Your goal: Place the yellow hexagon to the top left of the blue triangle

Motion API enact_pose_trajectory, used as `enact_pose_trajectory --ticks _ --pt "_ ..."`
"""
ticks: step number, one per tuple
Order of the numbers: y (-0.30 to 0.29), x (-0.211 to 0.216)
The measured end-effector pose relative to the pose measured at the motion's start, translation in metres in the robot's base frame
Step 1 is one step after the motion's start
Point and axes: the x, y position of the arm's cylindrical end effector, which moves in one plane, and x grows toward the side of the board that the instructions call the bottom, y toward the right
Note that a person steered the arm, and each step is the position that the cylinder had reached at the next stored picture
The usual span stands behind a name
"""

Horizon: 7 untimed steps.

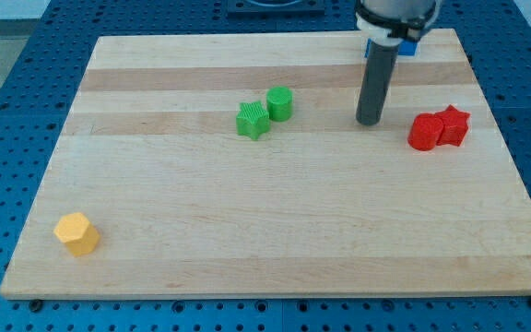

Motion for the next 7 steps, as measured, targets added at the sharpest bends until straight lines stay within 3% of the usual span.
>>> enact_pose_trajectory --ticks 4,7 --pt "-0.013 0.152" --pt "-0.025 0.184"
